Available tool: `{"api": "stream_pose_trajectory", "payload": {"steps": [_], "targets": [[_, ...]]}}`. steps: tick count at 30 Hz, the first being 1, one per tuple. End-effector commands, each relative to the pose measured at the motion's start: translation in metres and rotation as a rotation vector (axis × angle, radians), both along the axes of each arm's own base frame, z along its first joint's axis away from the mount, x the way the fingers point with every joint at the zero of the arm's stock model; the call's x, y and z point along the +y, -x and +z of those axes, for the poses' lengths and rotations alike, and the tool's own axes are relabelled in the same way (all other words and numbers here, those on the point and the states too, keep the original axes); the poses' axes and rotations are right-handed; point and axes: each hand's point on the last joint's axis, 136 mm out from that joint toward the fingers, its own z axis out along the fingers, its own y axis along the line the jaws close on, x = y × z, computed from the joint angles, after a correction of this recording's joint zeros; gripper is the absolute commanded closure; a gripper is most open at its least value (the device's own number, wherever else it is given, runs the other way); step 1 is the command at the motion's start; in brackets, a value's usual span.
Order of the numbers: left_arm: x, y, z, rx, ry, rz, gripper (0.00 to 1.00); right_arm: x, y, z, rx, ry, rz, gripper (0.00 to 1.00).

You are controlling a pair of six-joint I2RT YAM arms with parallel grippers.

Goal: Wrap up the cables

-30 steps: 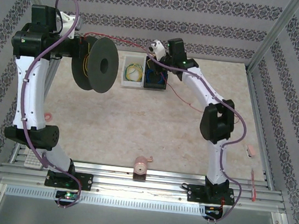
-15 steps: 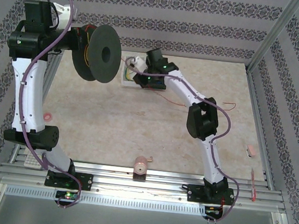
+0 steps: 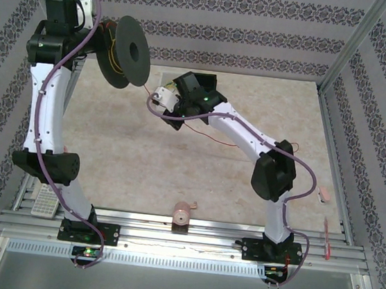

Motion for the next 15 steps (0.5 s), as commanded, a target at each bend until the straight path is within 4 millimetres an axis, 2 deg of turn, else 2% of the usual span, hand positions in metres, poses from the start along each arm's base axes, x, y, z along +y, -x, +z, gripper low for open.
{"api": "stream_pose_trajectory", "payload": {"steps": [1, 5, 8, 13, 15], "targets": [[0.016, -0.026, 0.024, -0.14, -0.027, 0.098, 1.0, 0.005, 0.033, 0.023, -0.037, 0.056, 0.107, 1.0], [0.015, -0.04, 0.004, -0.088, -0.055, 0.11, 1.0, 0.014, 0.057, 0.049, -0.071, 0.063, 0.186, 1.0], [0.005, -0.051, -0.018, -0.028, -0.101, 0.091, 1.0, 0.023, 0.067, 0.075, -0.121, 0.045, 0.226, 1.0], [-0.027, -0.059, -0.058, 0.073, -0.216, 0.023, 1.0, 0.032, 0.063, 0.111, -0.208, 0.017, 0.229, 1.0], [-0.04, -0.059, -0.072, 0.109, -0.27, -0.008, 1.0, 0.034, 0.056, 0.117, -0.239, 0.026, 0.219, 1.0]]}}
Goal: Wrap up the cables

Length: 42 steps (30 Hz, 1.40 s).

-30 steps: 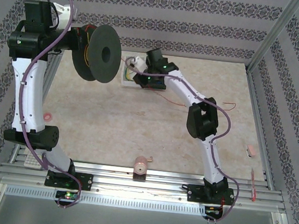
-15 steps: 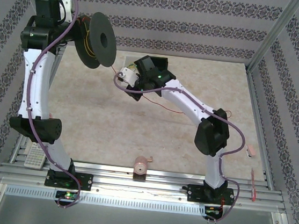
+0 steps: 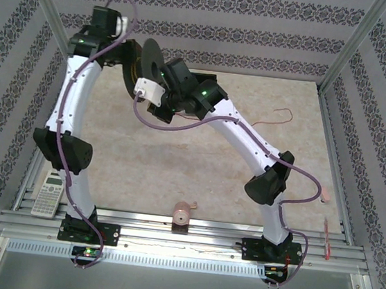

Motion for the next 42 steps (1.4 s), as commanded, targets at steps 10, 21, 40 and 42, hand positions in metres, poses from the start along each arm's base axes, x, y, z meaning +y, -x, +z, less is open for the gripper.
{"api": "stream_pose_trajectory", "payload": {"steps": [10, 21, 40, 42], "targets": [[-0.023, 0.01, -0.028, 0.02, -0.318, -0.097, 1.0, 0.006, -0.029, 0.032, -0.23, 0.042, -0.035, 0.96], [-0.007, 0.051, -0.008, -0.001, -0.395, -0.119, 1.0, -0.022, -0.049, 0.045, -0.239, 0.02, -0.111, 0.75], [-0.009, 0.053, 0.023, -0.015, -0.377, -0.123, 1.0, -0.084, -0.004, 0.024, 0.023, -0.209, -0.13, 0.1], [-0.011, 0.052, 0.024, -0.016, -0.367, -0.13, 1.0, -0.093, 0.004, 0.018, 0.022, -0.245, -0.135, 0.07]]}}
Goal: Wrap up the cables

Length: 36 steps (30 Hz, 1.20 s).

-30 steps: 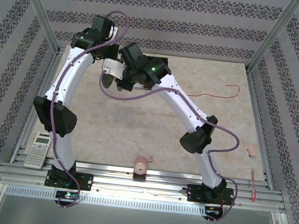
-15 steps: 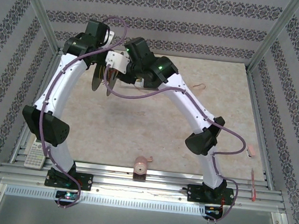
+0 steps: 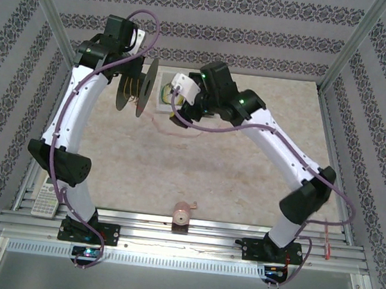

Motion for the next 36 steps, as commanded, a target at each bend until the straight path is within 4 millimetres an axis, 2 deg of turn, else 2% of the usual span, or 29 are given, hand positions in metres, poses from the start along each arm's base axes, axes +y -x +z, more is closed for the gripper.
{"api": "stream_pose_trajectory", "payload": {"steps": [1, 6, 9, 13, 17, 21, 24, 28, 31, 34, 36], "targets": [[-0.001, 0.001, 0.012, -0.016, 0.009, -0.013, 1.0, -0.009, 0.012, 0.009, -0.016, -0.128, 0.008, 0.05], [-0.004, 0.002, 0.017, -0.011, 0.021, -0.028, 1.0, -0.038, 0.021, -0.023, 0.025, -0.195, 0.009, 0.02], [-0.004, 0.004, 0.019, -0.011, 0.021, -0.029, 1.0, -0.05, 0.025, -0.057, 0.039, -0.145, 0.011, 0.02], [-0.005, 0.004, 0.021, -0.014, 0.026, -0.033, 1.0, -0.055, 0.026, -0.1, 0.072, -0.066, 0.016, 0.04], [-0.006, 0.005, 0.022, -0.016, 0.032, -0.035, 1.0, -0.052, 0.021, -0.144, 0.151, -0.024, 0.003, 0.05], [-0.007, 0.005, 0.025, -0.021, 0.035, -0.04, 1.0, -0.04, 0.016, -0.183, 0.257, -0.002, 0.005, 0.08], [-0.007, 0.006, 0.026, -0.022, 0.034, -0.041, 1.0, -0.028, 0.014, -0.206, 0.299, 0.022, 0.014, 0.1], [-0.005, 0.007, 0.026, -0.018, 0.027, -0.04, 1.0, -0.012, 0.017, -0.223, 0.327, 0.029, 0.037, 0.12], [-0.006, 0.008, 0.028, -0.023, 0.026, -0.042, 1.0, -0.004, 0.015, -0.236, 0.347, 0.038, 0.021, 0.2], [-0.006, 0.008, 0.03, -0.025, 0.028, -0.045, 1.0, -0.003, 0.007, -0.247, 0.351, 0.055, -0.018, 0.33], [-0.006, 0.008, 0.031, -0.026, 0.03, -0.046, 1.0, -0.004, 0.002, -0.251, 0.343, 0.063, -0.039, 0.45]]}}
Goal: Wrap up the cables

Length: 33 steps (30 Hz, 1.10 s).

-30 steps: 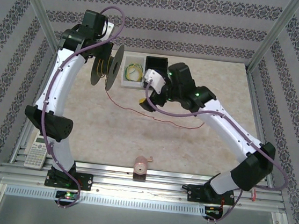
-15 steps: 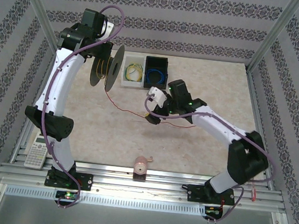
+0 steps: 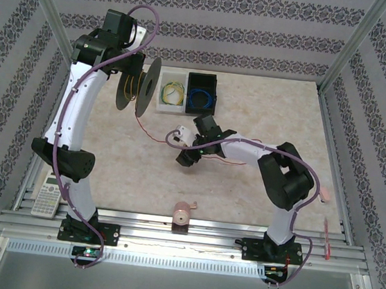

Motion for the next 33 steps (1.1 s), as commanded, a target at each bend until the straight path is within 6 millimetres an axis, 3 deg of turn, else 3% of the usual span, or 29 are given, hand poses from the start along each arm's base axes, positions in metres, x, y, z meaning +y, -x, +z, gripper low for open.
{"api": "stream_pose_trajectory", "payload": {"steps": [1, 4, 8, 12, 21, 24, 26, 29, 33], "targets": [[0.001, 0.002, 0.019, -0.048, 0.001, -0.01, 1.0, 0.003, -0.017, 0.001, -0.025, -0.007, -0.05, 0.52], [0.001, 0.001, 0.019, -0.048, 0.0, -0.012, 1.0, -0.001, -0.018, 0.006, -0.036, 0.008, -0.056, 0.76], [-0.001, 0.0, 0.016, -0.04, 0.004, -0.014, 1.0, -0.009, -0.019, 0.034, -0.102, 0.019, -0.048, 1.0], [-0.002, -0.003, 0.01, -0.025, 0.006, -0.016, 1.0, -0.017, -0.017, 0.083, -0.205, 0.021, -0.023, 1.0], [-0.005, -0.005, -0.017, 0.045, -0.004, -0.025, 1.0, -0.035, -0.013, 0.242, -0.588, -0.082, 0.017, 1.0], [-0.009, -0.001, -0.023, 0.062, 0.004, -0.038, 1.0, -0.046, -0.032, 0.287, -0.719, -0.094, -0.038, 1.0], [-0.011, 0.004, -0.023, 0.062, 0.005, -0.049, 1.0, -0.057, -0.058, 0.309, -0.777, -0.072, -0.106, 1.0], [-0.013, 0.013, -0.024, 0.067, 0.002, -0.064, 1.0, -0.074, -0.099, 0.33, -0.828, -0.043, -0.221, 1.0], [-0.012, 0.028, -0.026, 0.073, -0.004, -0.087, 1.0, -0.088, -0.139, 0.357, -0.878, -0.065, -0.323, 1.0]]}}
